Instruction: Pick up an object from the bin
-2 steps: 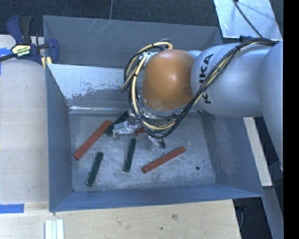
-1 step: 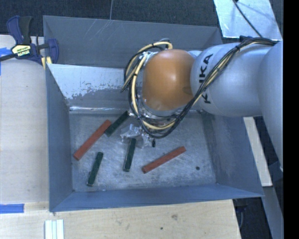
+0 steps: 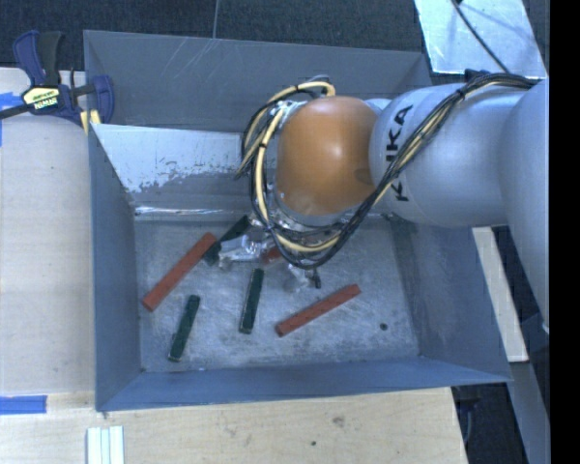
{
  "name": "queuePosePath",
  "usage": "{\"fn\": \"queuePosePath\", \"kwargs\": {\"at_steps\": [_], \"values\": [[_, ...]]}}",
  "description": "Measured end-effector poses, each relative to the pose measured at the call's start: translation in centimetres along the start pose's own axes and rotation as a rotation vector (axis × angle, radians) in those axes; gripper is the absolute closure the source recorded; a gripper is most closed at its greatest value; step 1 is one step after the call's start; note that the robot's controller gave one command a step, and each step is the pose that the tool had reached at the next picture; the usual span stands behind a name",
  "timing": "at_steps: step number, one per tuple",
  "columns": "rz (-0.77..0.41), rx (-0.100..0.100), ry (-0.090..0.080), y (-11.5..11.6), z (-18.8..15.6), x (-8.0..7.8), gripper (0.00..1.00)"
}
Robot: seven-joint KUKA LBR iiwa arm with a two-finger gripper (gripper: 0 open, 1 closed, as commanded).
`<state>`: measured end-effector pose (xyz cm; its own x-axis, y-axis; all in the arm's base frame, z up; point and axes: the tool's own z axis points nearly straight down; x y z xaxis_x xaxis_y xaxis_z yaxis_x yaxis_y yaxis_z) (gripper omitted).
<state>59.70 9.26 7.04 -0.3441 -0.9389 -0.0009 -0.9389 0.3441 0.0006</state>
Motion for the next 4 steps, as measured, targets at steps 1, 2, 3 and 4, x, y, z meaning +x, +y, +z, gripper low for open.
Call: {"fn": "queuePosePath", "kwargs": {"at_steps": [1,2,3,4], "values": [[0.0,0.0,-0.001,0.0,-0.1,-0.1,1.0],[0.0,0.0,0.0,0.0,0.0,0.0,0.0],[-0.145,0.004,-0.003,0.5,0.0,-1.0,0.0],[-0.143,0.004,-0.004,0.5,-0.1,-1.1,1.0]]}}
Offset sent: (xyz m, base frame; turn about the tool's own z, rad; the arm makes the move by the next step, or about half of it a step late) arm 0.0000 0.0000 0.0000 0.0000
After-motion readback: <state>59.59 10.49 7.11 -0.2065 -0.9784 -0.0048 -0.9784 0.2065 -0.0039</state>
